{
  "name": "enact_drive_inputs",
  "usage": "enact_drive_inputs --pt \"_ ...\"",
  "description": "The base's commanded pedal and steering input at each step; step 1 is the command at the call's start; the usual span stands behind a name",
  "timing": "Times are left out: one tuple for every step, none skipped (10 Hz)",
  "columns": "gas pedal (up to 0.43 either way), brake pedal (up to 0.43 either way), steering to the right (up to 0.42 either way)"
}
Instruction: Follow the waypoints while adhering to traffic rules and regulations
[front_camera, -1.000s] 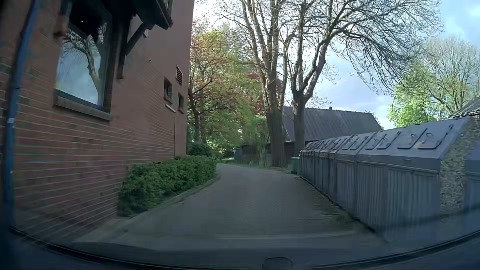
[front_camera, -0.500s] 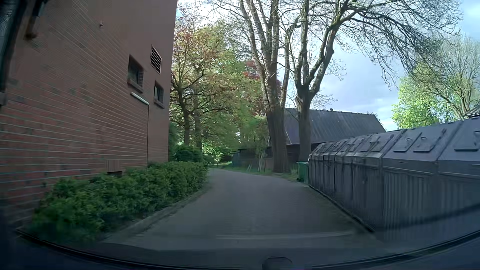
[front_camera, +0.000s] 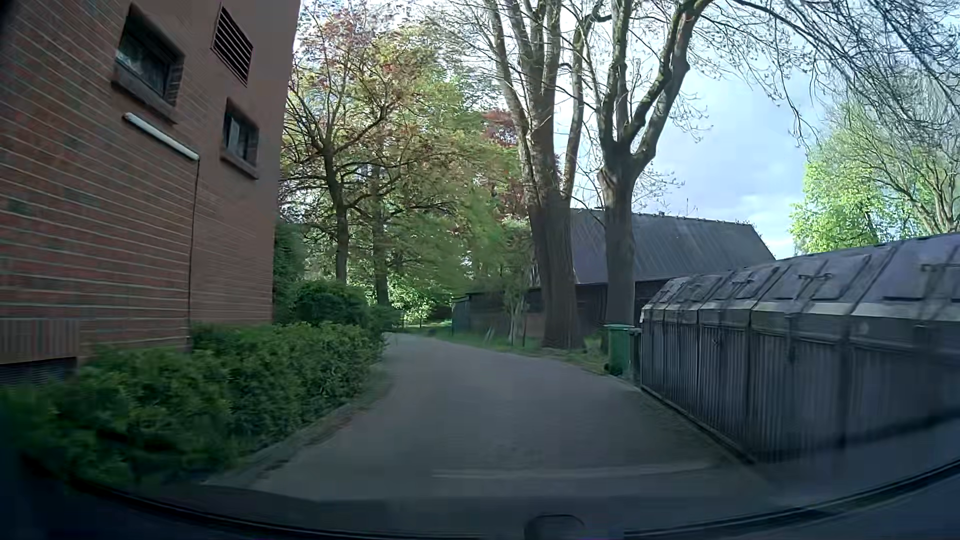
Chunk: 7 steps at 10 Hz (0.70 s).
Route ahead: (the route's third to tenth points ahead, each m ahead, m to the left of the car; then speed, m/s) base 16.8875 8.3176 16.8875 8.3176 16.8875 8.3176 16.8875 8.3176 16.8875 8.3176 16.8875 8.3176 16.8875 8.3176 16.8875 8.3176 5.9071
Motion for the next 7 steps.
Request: enact_drive_inputs --pt "0.169 0.0 0.019" --pt "0.157 0.0 0.018" --pt "0.157 0.0 0.013" --pt "0.15 0.0 0.006" --pt "0.15 0.0 -0.005" --pt "0.15 0.0 -0.005" --pt "0.15 0.0 0.0"
